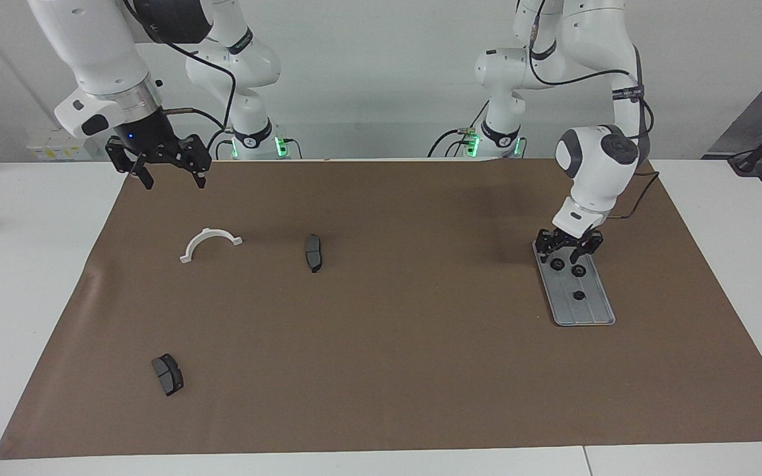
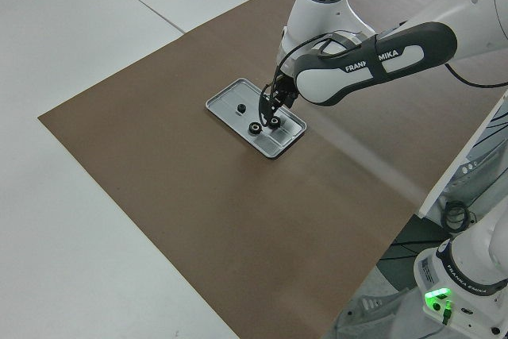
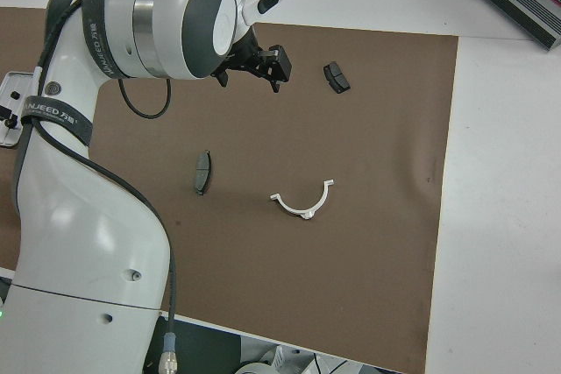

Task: Place bearing gear from tray to pile
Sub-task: 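Reach the left gripper down to the black gears on the silver tray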

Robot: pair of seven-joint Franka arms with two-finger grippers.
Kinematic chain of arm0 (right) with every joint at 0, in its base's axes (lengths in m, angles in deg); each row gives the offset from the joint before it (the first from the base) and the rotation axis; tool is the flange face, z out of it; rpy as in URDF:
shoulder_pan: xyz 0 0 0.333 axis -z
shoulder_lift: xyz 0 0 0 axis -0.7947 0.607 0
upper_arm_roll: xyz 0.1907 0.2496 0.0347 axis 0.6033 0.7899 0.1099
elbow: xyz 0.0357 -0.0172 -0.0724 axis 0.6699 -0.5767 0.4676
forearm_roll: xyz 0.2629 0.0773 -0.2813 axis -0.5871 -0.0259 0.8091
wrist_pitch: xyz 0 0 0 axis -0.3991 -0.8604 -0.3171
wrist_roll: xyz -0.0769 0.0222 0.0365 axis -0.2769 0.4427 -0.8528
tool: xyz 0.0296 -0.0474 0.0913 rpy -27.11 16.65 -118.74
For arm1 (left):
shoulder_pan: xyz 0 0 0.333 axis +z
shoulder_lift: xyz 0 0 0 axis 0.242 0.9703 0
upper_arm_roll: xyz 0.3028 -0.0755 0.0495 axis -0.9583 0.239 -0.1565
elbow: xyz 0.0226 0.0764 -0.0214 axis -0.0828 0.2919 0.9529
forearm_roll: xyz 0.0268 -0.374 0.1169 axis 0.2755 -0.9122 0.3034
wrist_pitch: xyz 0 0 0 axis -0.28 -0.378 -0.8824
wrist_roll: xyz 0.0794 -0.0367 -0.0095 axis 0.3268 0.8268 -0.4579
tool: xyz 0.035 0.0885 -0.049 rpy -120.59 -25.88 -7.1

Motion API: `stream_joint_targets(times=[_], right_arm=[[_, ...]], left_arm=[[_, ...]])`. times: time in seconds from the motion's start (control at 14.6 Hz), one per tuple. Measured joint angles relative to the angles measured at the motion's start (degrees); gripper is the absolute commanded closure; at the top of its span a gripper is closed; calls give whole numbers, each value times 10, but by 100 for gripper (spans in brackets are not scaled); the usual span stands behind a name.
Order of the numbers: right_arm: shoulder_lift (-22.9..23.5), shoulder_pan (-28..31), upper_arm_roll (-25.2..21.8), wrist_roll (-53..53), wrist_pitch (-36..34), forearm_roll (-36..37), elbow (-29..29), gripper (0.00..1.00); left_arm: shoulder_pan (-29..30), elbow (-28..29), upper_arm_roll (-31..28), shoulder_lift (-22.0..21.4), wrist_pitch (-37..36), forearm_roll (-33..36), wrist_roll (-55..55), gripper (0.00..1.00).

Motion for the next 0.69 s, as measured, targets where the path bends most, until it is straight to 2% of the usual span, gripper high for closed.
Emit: stream_joint_targets(times=[0.69], right_arm=[[0,0,0,0,0,0,0,0]], left_arm=[[0,0,-1,8,4,0,0,30]])
